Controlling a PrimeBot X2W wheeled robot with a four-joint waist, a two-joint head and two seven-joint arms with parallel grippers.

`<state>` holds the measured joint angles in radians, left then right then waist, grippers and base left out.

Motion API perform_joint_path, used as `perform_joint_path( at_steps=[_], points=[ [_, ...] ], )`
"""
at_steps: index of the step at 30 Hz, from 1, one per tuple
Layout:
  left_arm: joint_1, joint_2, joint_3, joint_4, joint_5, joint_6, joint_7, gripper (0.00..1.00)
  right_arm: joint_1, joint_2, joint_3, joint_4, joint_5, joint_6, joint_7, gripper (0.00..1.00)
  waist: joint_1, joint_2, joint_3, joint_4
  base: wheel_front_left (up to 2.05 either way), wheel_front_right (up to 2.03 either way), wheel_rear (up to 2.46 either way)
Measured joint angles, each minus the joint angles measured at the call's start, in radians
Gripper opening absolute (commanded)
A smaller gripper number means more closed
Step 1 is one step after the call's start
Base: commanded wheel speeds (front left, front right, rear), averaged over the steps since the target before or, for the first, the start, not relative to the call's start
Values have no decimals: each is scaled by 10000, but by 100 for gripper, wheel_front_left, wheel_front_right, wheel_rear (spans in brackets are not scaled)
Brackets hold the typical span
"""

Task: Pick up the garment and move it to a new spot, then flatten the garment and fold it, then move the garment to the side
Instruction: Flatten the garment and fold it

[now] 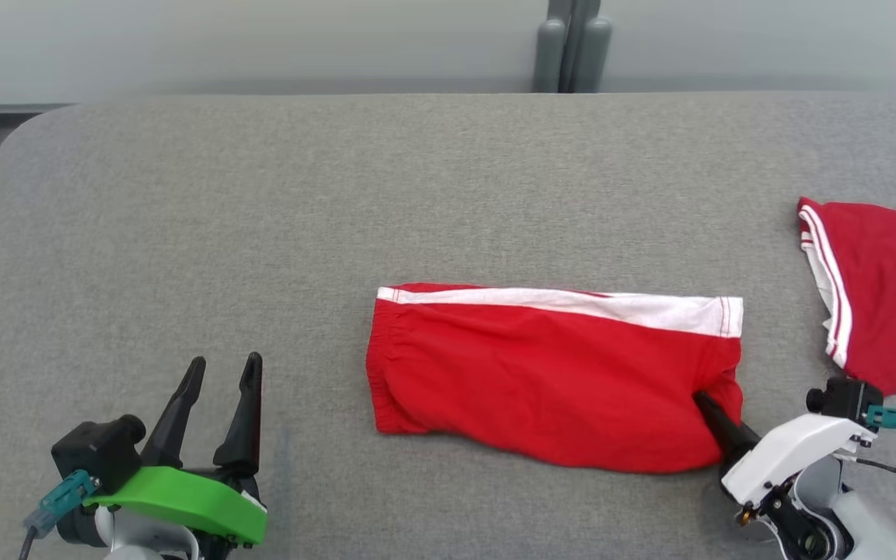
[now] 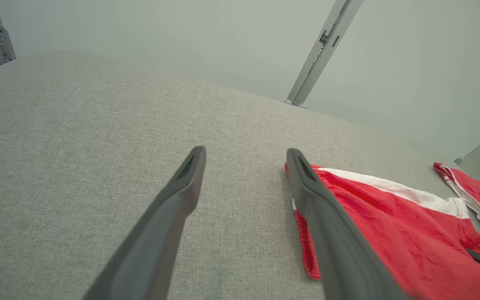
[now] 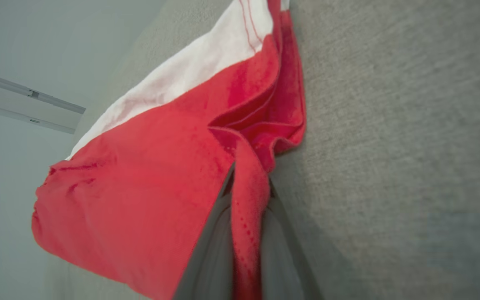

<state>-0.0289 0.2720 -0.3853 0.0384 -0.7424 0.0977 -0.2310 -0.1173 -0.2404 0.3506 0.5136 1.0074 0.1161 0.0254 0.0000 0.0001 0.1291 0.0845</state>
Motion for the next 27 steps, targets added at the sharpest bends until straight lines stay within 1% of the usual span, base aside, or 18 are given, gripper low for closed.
perform_joint_path(
  at_steps=[2,7,9,10,13,15,22,23,27],
  points=[
    [62,46,-4,-6,61,8,0,100,62,-104,140,8,-339,61,-165,0,0,0,-70,-220,0,0,0],
    [81,79,-61,-13,169,10,0,100,63,-389,213,21,-878,61,-539,0,0,0,-189,-582,0,0,0],
    [80,58,-144,-17,205,10,0,100,66,-529,213,33,-1041,38,-717,0,0,0,-271,-674,0,0,0],
    [80,48,-176,-31,240,10,0,100,67,-606,228,36,-1172,-36,-798,0,0,0,-314,-692,0,0,0],
    [79,42,-240,-50,255,10,2,100,68,-715,236,44,-1375,-50,-945,0,0,0,-375,-677,0,0,0],
    [79,36,-295,-50,257,10,4,100,68,-700,276,40,-1388,-127,-974,0,0,0,-391,-629,0,0,0],
    [78,-6,-368,-65,274,10,17,100,68,-648,341,35,-1499,-142,-1233,0,0,0,-374,-419,0,0,0],
    [78,-13,-368,-65,274,10,23,100,68,-656,343,12,-1570,-215,-1281,0,0,0,-371,-386,0,0,0],
    [73,-40,-372,-67,272,12,46,100,43,-702,357,-284,-1795,-230,-1542,0,0,0,-359,-238,0,0,0]
  ],
)
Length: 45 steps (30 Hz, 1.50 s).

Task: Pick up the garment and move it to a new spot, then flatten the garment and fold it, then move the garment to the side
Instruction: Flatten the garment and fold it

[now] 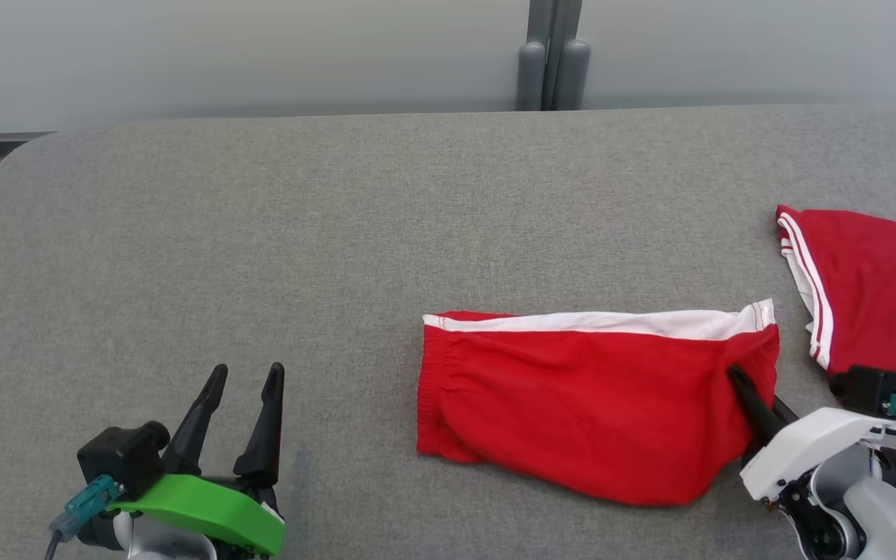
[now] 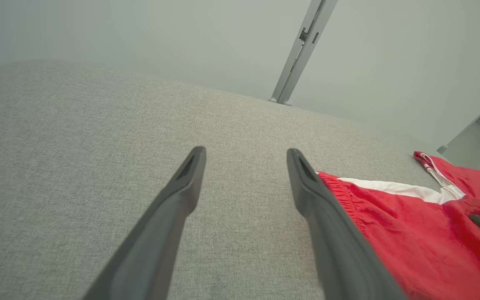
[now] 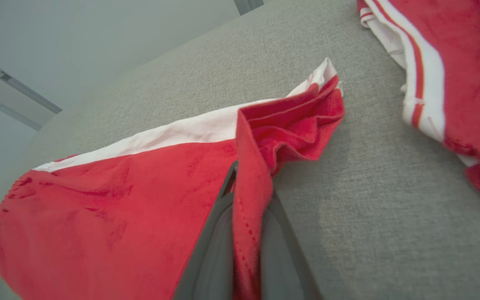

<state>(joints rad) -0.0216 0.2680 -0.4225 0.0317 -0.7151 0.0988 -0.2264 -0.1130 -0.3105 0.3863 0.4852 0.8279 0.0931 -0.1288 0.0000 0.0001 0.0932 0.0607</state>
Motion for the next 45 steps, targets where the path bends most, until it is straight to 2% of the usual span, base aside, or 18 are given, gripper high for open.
perform_joint_path(
  at_steps=[5,14,21,24,31,42,43,45],
  points=[
    [-8,-12,-4,0,0,0,13,100,-333,82,763,-922,-706,-48,-67,0,0,0,9,186,0,0,0],
    [-19,-36,-19,6,0,75,71,100,-937,941,2556,-1733,-1695,115,531,0,0,0,-3,429,0,0,0],
    [-40,-73,19,-6,0,77,69,100,-1214,1517,3269,-1499,-2173,94,1003,0,0,0,38,617,0,0,0],
    [-40,-73,17,-6,0,79,69,100,-1443,1651,3350,-1338,-2387,-144,1108,0,0,0,47,650,0,0,0],
    [-42,-71,15,-6,0,79,69,100,-1933,2113,3674,-1149,-2788,-336,1237,0,0,0,66,686,0,0,0],
    [-59,-65,0,-29,0,79,104,100,-2522,2194,4161,-606,-3118,-426,1563,2,0,-1,174,652,0,0,0],
    [-72,-65,-6,-27,0,79,104,100,-2580,2196,4228,-539,-3200,-433,1569,22,0,0,182,652,0,0,0],
    [-98,-67,-8,-27,0,79,107,100,-2687,2197,4332,-447,-3409,-514,1576,100,0,0,196,654,0,0,0]
  ],
)
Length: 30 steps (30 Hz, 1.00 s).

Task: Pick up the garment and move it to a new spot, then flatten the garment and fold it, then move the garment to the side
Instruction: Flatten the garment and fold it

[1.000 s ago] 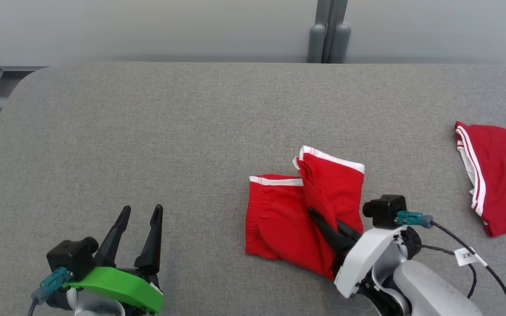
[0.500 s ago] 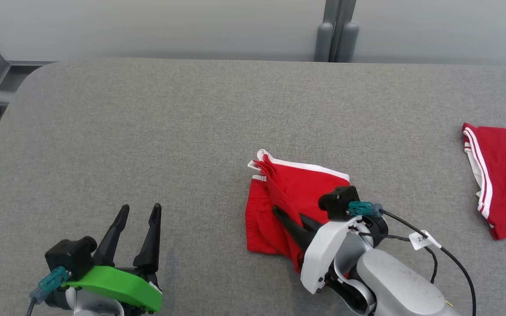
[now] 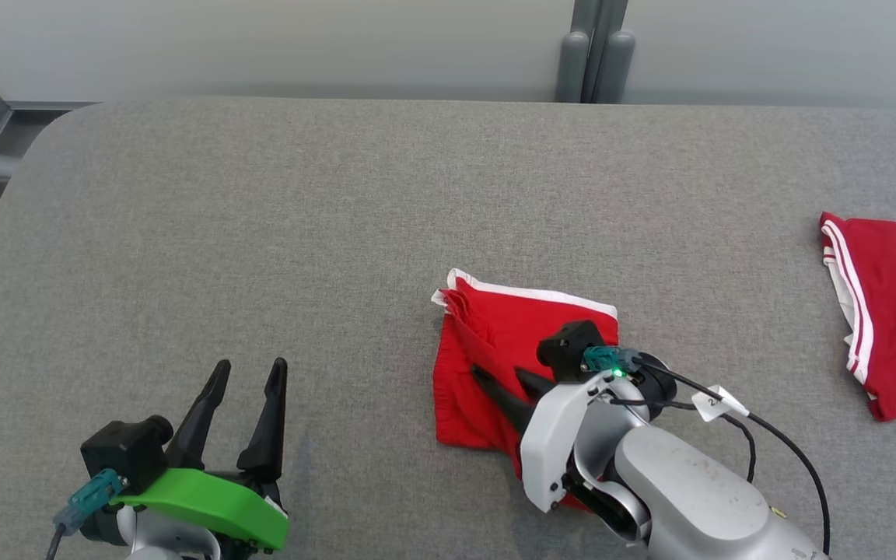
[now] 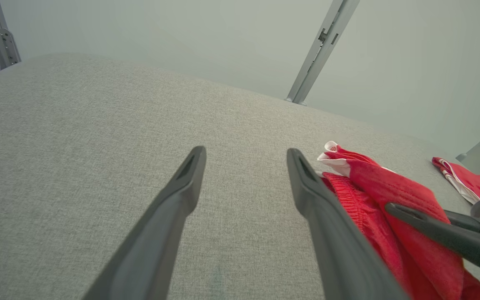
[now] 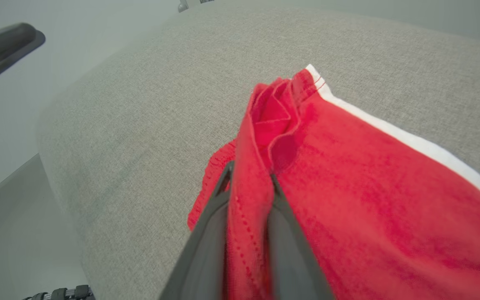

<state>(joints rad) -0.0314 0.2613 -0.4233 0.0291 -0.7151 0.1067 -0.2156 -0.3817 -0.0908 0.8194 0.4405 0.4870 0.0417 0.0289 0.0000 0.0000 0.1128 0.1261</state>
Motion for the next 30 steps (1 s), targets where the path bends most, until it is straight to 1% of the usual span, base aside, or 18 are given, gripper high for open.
perform_joint_path(
  at_steps=[9,12,17,20,23,25,30],
  points=[
    [-6,4,19,27,0,0,8,100,-149,92,268,94,-42,23,-96,100,0,0,5,-33,0,0,0],
    [-9,13,29,27,0,0,8,100,-167,163,286,-121,69,190,-205,100,0,0,0,-71,0,0,0],
    [-10,25,81,23,0,0,8,100,-167,213,247,-527,257,228,-516,100,0,0,-8,-139,0,0,0],
    [-10,33,176,8,0,0,6,100,-162,211,-15,-899,462,213,-777,100,0,0,-14,-173,0,0,0],
    [-10,40,290,4,0,2,4,100,-86,205,-504,-1235,671,48,-1068,100,0,0,-26,-205,0,0,0],
    [-9,44,313,-2,0,2,2,100,132,59,-867,-1342,754,-236,-1175,100,0,0,-35,-225,0,0,0],
    [-1,29,334,-29,0,6,-12,100,1163,-788,-1816,-1179,1298,-798,-1266,100,0,0,-35,-277,0,0,0]
  ],
)
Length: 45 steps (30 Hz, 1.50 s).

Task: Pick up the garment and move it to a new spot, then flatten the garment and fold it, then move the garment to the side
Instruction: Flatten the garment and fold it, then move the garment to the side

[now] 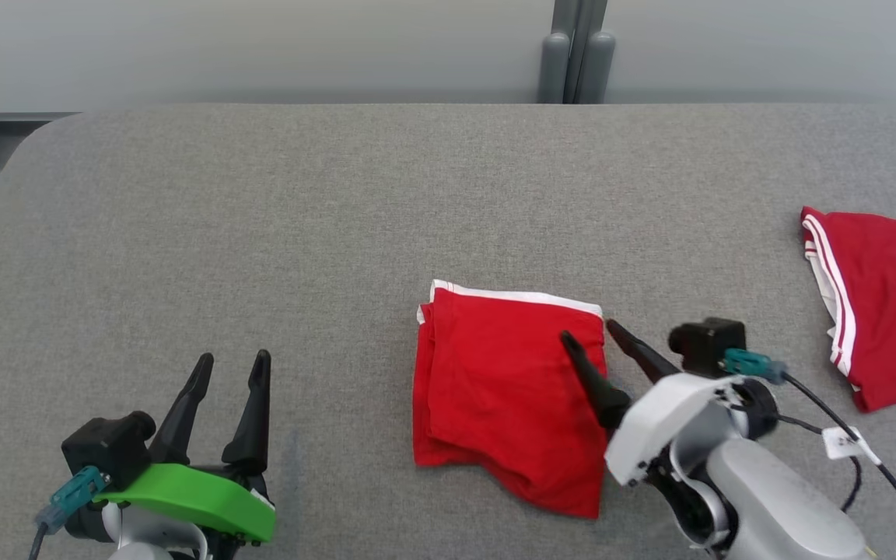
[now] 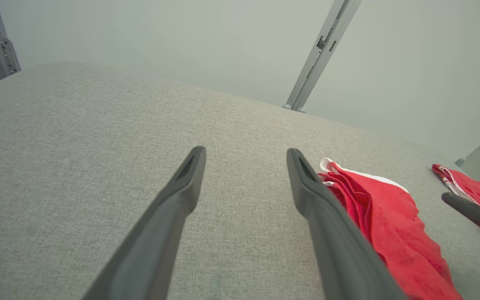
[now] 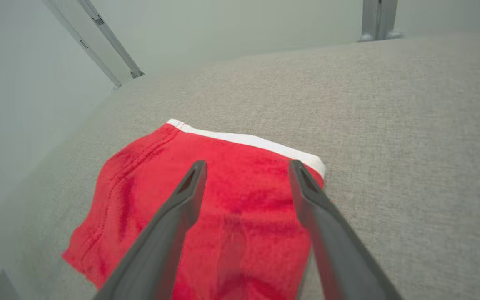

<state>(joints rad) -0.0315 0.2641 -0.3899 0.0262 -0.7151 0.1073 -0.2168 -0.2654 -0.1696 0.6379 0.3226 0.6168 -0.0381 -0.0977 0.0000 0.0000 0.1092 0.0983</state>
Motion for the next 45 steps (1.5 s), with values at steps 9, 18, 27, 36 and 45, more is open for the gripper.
perform_joint_path(
  at_steps=[9,18,27,36,45],
  points=[
    [2,-17,-6,-65,88,73,-13,100,1026,-163,-744,336,1135,-203,12,100,0,0,115,-28,0,0,0],
    [-6,-159,-69,-17,107,75,-15,100,1143,257,-802,855,2063,232,608,100,0,0,131,201,0,0,0],
    [-6,-221,13,46,107,75,-42,100,212,-401,-610,414,1703,848,915,0,0,0,76,260,0,0,0],
    [21,-238,242,40,104,77,-58,100,-357,-4502,-2291,213,1703,541,2978,0,0,0,-31,-80,0,0,0],
    [16,-240,-52,-121,105,73,-27,100,-1142,-5417,-3066,556,2115,247,4010,0,0,0,284,-304,0,0,0]
  ],
)
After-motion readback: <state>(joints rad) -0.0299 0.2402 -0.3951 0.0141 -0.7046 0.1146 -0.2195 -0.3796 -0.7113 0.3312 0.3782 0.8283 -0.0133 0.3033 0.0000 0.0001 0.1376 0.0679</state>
